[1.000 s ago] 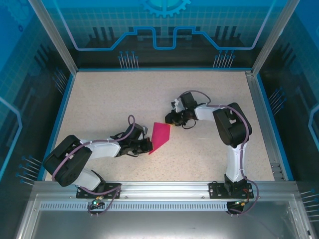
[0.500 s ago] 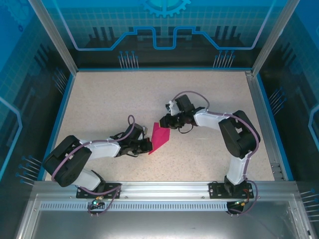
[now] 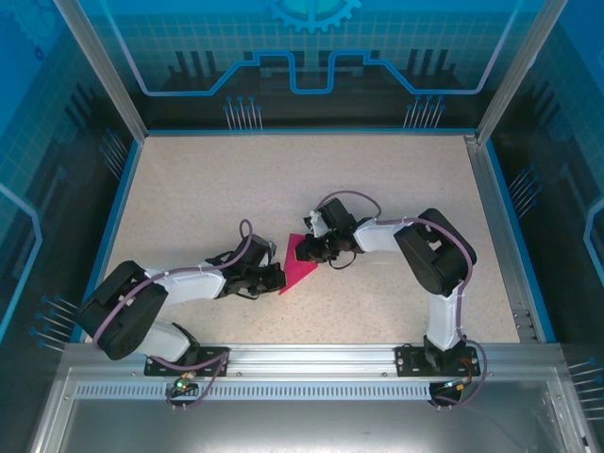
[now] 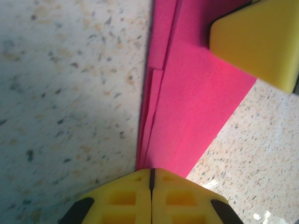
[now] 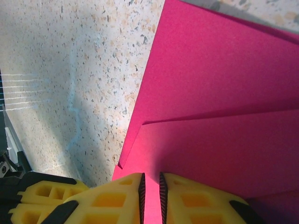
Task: Fold a paper plane with a square sheet of paper (pick it up from the middle)
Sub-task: Fourth fold the wing at the center of the table.
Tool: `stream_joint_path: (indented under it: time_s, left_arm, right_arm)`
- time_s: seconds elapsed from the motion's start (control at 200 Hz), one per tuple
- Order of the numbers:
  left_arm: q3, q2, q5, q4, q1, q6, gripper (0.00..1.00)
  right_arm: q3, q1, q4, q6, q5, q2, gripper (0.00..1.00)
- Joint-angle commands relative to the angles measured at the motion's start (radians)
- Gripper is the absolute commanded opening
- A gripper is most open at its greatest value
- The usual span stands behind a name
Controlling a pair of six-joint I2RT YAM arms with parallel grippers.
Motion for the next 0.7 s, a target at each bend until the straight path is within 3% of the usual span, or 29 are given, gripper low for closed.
stream_joint_path:
  time_s: [0.0, 0.175, 0.325, 0.695]
  left_arm:
    - [0.007, -0.045, -0.015, -0.181, -0.006, 0.007, 0.1]
    - [0.055, -0.15, 0.019, -0.226, -0.005, -0.004, 0.2]
    - [0.068, -0.192, 0.083, -0.203, -0.003, -0.037, 0.22]
    - [0.041, -0.088, 0.227, -0.061, 0.029, -0.061, 0.2]
  right_arm:
    - [-0.039, 0.003, -0.001, 0.005, 0.05, 0.056, 0.18]
    - [-0.052, 0.003, 0.0, 0.005, 0.057, 0.054, 0.18]
    - [-0.053, 0.003, 0.0, 0.005, 0.053, 0.056, 0.18]
    - [-0.061, 0.008, -0.006, 0.006, 0.058, 0.06, 0.18]
